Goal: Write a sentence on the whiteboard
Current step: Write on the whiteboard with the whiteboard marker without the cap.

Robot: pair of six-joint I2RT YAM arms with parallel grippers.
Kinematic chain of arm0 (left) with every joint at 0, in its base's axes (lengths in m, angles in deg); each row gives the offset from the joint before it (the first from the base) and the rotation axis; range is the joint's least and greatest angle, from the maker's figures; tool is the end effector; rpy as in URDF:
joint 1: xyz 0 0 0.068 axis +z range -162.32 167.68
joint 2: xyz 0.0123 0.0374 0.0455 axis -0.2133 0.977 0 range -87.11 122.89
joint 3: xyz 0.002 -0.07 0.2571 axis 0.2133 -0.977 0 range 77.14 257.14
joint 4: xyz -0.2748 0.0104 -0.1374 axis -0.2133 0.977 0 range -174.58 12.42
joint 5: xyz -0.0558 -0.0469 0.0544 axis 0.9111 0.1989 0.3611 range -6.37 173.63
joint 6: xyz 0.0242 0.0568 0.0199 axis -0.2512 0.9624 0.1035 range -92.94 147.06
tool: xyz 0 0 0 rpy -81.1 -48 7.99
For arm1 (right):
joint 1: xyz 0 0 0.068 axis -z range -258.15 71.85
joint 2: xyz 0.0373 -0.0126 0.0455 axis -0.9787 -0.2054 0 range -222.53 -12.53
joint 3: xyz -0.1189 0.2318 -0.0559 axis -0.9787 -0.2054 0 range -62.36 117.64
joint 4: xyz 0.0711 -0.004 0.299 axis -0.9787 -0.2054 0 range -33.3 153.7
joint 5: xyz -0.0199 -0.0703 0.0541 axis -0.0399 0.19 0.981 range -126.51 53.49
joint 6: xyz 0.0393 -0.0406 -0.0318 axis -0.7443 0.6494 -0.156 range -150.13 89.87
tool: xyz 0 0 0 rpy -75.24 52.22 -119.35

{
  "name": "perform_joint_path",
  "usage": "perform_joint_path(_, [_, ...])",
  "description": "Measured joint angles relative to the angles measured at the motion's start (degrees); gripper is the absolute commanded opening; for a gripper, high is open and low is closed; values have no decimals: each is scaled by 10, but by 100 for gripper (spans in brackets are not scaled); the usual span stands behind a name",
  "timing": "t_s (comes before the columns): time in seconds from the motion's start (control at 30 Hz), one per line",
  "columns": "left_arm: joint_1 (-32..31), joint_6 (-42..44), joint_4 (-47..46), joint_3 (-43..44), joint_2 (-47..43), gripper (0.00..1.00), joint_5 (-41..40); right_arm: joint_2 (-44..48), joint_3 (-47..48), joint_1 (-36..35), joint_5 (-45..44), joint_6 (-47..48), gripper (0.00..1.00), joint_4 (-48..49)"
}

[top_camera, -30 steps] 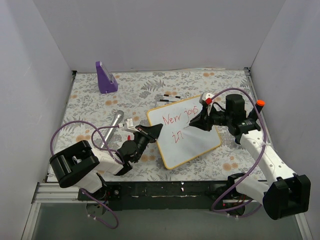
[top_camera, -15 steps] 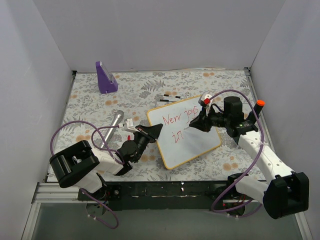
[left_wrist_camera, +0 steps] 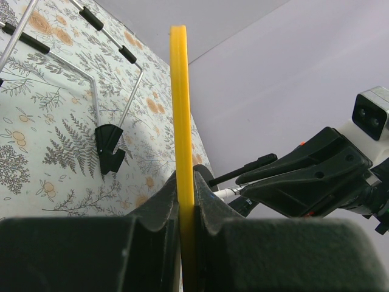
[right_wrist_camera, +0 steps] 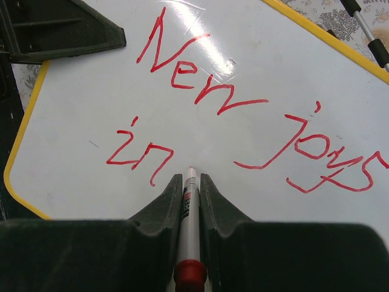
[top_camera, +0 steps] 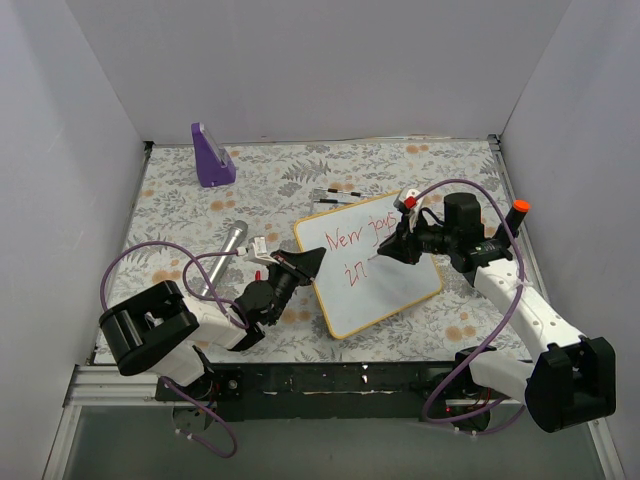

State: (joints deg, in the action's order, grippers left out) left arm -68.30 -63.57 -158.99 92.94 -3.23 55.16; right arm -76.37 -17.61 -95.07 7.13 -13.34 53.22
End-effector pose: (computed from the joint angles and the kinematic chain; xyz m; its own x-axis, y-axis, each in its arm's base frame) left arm 0.1741 -0.2150 0.1326 -0.4643 -0.8834 0.0634 0.0566 -0.1011 -0.9933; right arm 0.2766 0.1207 0.2507 -0.2251 -0.2871 -0.9311 -0.8878 0.4541 0.0746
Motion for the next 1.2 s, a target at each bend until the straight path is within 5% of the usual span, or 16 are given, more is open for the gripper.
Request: perform_joint_path(1.2, [0,-3,3,0,0,0,-1,-14,0,-10,48,30,1,-34])
